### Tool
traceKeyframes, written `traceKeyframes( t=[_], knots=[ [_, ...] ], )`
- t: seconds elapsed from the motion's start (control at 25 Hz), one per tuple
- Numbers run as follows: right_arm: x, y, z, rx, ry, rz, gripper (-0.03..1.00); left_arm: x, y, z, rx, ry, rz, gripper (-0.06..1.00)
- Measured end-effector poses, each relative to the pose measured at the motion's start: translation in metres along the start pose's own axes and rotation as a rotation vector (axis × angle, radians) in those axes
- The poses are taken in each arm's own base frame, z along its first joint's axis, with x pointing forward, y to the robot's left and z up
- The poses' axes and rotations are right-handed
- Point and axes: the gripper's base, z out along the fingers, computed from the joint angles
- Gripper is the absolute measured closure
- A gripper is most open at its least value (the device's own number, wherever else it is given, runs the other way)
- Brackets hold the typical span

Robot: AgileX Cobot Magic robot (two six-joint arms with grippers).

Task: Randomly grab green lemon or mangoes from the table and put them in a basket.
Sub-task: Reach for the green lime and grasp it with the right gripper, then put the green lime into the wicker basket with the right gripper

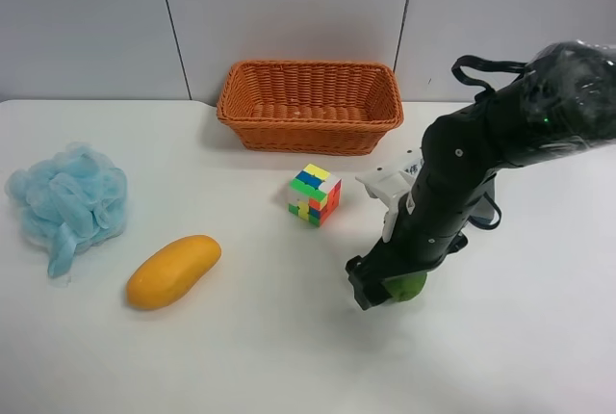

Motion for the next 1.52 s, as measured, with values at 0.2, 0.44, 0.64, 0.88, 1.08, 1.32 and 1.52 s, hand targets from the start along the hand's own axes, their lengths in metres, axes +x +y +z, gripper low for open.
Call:
traceKeyframes(
  t=[0.2, 0.44, 0.64, 0.88, 1.08, 1.32, 1.52],
  knots=[
    [0.0, 0.0, 0.0, 0.0, -0.001, 0.002, 0.29, 0.0, 0.0, 0.0, 0.0, 0.0, 0.0, -0.05],
    [-0.001, 0.0, 0.0, -0.001, -0.011, 0.001, 0.29, 0.0, 0.0, 0.0, 0.0, 0.0, 0.0, -0.05],
    [0.0, 0.001, -0.003, -0.001, -0.005, 0.001, 0.29, 0.0, 0.0, 0.0, 0.0, 0.0, 0.0, -0.05],
    [0.005, 0.002, -0.04, -0.012, -0.036, 0.021, 0.29, 0.0, 0.0, 0.0, 0.0, 0.0, 0.0, -0.05],
    [0.015, 0.003, -0.081, -0.025, -0.083, 0.024, 0.29, 0.0, 0.0, 0.0, 0.0, 0.0, 0.0, -0.05],
    [-0.004, 0.007, -0.136, -0.029, -0.071, 0.032, 0.29, 0.0, 0.0, 0.0, 0.0, 0.0, 0.0, -0.05],
    [-0.044, 0.005, -0.179, -0.012, -0.149, 0.061, 0.29, 0.0, 0.0, 0.0, 0.0, 0.0, 0.0, -0.05]
  ],
)
